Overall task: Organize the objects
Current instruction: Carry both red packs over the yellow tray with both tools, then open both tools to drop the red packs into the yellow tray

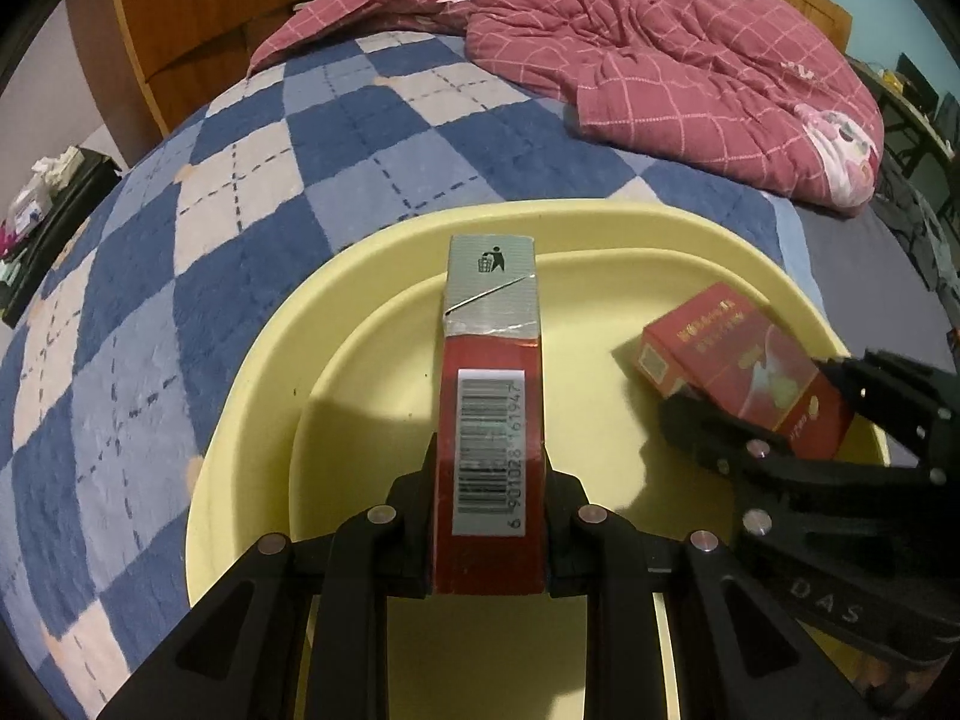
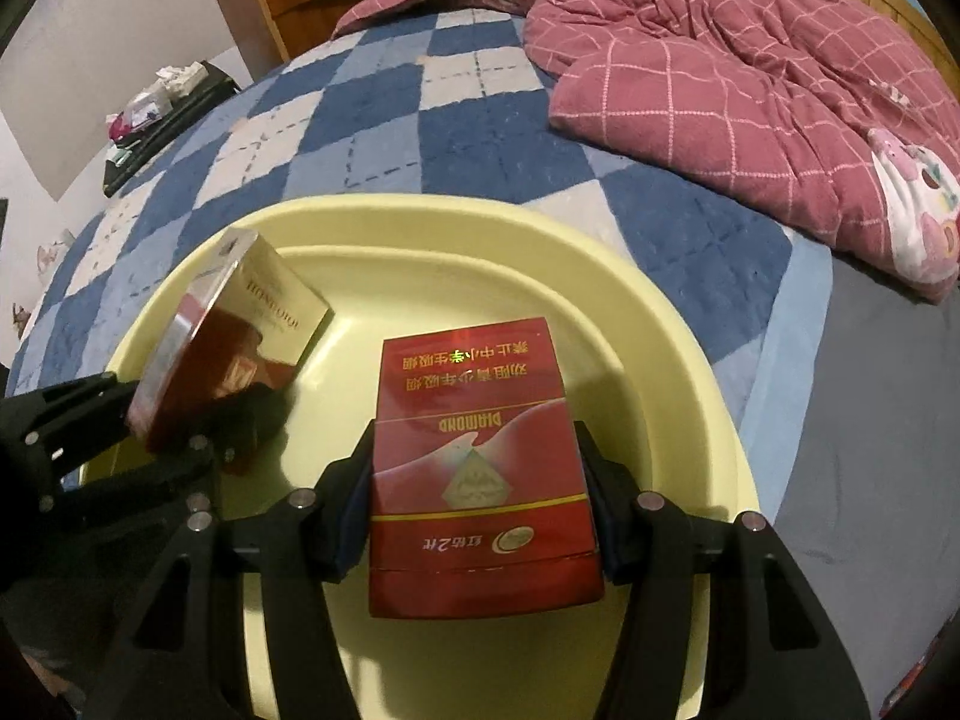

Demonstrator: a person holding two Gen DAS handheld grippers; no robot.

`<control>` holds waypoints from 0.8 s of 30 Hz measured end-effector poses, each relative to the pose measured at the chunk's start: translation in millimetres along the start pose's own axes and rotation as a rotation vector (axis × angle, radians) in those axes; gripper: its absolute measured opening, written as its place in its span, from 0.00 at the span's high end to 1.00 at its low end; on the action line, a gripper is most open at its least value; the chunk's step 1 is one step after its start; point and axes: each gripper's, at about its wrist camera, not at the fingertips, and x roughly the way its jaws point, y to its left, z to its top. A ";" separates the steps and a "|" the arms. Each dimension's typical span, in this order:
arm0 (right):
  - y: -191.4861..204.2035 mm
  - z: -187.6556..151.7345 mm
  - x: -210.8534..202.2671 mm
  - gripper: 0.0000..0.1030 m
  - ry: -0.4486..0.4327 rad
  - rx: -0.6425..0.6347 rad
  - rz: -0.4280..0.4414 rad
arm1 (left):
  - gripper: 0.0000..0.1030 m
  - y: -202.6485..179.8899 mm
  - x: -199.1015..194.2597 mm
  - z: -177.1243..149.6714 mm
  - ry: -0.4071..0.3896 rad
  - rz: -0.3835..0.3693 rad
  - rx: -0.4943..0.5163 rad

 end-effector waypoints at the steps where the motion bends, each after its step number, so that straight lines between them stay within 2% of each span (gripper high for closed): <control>1: 0.4 1.0 1.7 0.43 0.004 -0.003 -0.001 | 0.79 0.2 0.6 0.0 0.004 0.009 0.000; 6: -0.2 3.5 5.9 0.44 0.013 0.000 0.018 | 0.78 -5.0 -16.9 -11.7 0.002 0.000 -0.006; 13: 0.0 3.1 5.6 0.44 0.003 -0.003 0.021 | 0.77 -5.0 -19.9 -14.6 -0.005 0.000 -0.018; 15: 0.4 2.8 5.3 0.43 0.003 -0.007 0.020 | 0.75 -5.2 -21.3 -15.3 -0.007 0.008 -0.019; 17: 1.0 2.6 4.4 0.42 0.002 -0.015 0.019 | 0.65 -3.4 -23.0 -16.7 -0.012 0.031 -0.032; 19: -0.4 2.0 2.3 0.41 -0.006 -0.010 0.027 | 0.60 -0.4 -25.1 -17.6 -0.017 0.031 -0.048; 24: -2.2 -1.5 -7.7 0.31 -0.029 -0.012 0.060 | 0.56 2.3 -33.6 -20.7 -0.020 0.015 -0.049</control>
